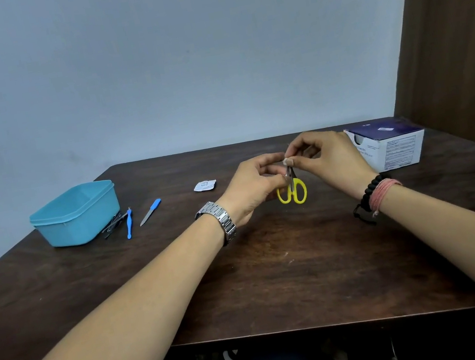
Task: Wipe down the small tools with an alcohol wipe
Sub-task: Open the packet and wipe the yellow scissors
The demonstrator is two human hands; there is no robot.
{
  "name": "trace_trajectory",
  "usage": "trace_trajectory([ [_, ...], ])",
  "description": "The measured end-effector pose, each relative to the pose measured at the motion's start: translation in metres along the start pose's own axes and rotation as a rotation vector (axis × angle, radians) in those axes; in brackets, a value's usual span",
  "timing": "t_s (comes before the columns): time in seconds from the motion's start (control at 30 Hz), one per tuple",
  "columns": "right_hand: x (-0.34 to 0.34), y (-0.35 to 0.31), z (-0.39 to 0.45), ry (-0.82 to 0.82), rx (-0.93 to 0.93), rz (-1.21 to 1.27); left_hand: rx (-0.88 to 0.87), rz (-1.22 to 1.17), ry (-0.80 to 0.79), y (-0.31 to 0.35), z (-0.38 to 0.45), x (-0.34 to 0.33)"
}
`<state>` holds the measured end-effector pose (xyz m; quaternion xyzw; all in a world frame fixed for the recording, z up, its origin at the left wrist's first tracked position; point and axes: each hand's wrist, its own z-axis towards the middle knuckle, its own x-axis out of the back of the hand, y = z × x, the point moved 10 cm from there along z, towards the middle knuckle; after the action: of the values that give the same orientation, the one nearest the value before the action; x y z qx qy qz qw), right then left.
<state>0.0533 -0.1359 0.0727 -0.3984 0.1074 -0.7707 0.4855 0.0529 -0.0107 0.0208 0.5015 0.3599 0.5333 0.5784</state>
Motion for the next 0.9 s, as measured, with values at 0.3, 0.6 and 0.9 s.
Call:
trace_trajectory([
  [0.3,0.019,0.02,0.002,0.153,-0.164,0.215,0.013,0.06,-0.049,-0.001,-0.001,-0.006],
  [0.6,-0.022,0.054,-0.012,-0.061,-0.599,0.849,0.038,0.004,-0.013,-0.003,0.001,0.001],
  [0.9,-0.038,0.052,-0.016,-0.158,-0.635,0.93,0.027,-0.028,0.0,-0.001,0.001,0.002],
])
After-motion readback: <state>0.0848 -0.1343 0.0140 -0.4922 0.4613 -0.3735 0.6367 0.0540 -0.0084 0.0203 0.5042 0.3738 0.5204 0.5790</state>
